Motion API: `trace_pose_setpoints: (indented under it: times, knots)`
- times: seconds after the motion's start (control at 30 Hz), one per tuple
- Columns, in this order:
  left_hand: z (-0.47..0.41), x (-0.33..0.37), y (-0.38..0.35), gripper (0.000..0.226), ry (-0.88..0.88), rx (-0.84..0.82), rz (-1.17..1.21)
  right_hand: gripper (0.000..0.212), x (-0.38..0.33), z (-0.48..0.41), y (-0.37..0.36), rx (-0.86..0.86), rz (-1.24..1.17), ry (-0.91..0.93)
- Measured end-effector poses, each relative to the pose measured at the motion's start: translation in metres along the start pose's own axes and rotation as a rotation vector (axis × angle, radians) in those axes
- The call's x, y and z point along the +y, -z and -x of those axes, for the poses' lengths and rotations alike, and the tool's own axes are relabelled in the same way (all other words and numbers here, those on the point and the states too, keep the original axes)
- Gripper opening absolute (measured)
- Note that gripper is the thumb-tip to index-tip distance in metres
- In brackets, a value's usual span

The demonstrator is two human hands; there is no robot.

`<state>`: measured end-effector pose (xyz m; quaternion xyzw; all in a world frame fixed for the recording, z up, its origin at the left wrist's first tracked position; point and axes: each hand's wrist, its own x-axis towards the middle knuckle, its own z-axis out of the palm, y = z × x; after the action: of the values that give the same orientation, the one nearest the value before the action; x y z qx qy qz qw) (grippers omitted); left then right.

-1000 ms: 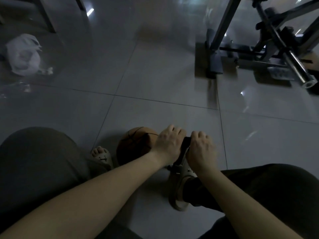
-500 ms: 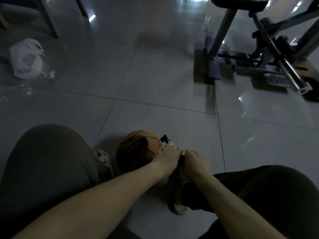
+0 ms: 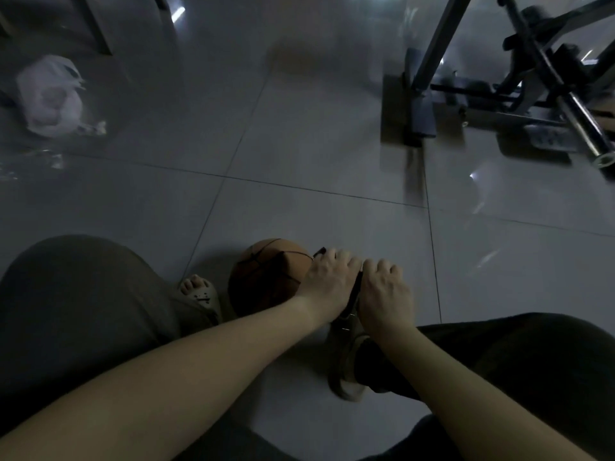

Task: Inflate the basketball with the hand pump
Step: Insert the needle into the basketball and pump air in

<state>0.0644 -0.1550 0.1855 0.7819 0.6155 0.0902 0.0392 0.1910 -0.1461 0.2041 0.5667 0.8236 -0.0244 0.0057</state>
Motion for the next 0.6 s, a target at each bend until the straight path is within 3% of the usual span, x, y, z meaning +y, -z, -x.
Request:
trace_pose_setpoints:
  times: [0.17,0.33,0.47,0.6]
  knots:
    - [0.012,0.016,-0.03,0.028,0.06,-0.175,-0.069,0.022,0.003,0.007,-0.04,-0.259,0.123,0.03]
    - [0.009,0.016,-0.031,0.031,0.042,-0.258,-0.099,0.026,0.008,0.006,-0.043,-0.283,0.137,0.073]
    - [0.002,0.014,-0.006,0.033,0.085,-0.302,-0.021,0.028,0.004,0.005,-0.013,-0.181,-0.073,-0.008]
    - [-0.03,0.017,0.056,0.013,0.014,0.102,0.084,0.026,0.015,-0.008,0.038,0.241,-0.18,-0.059]
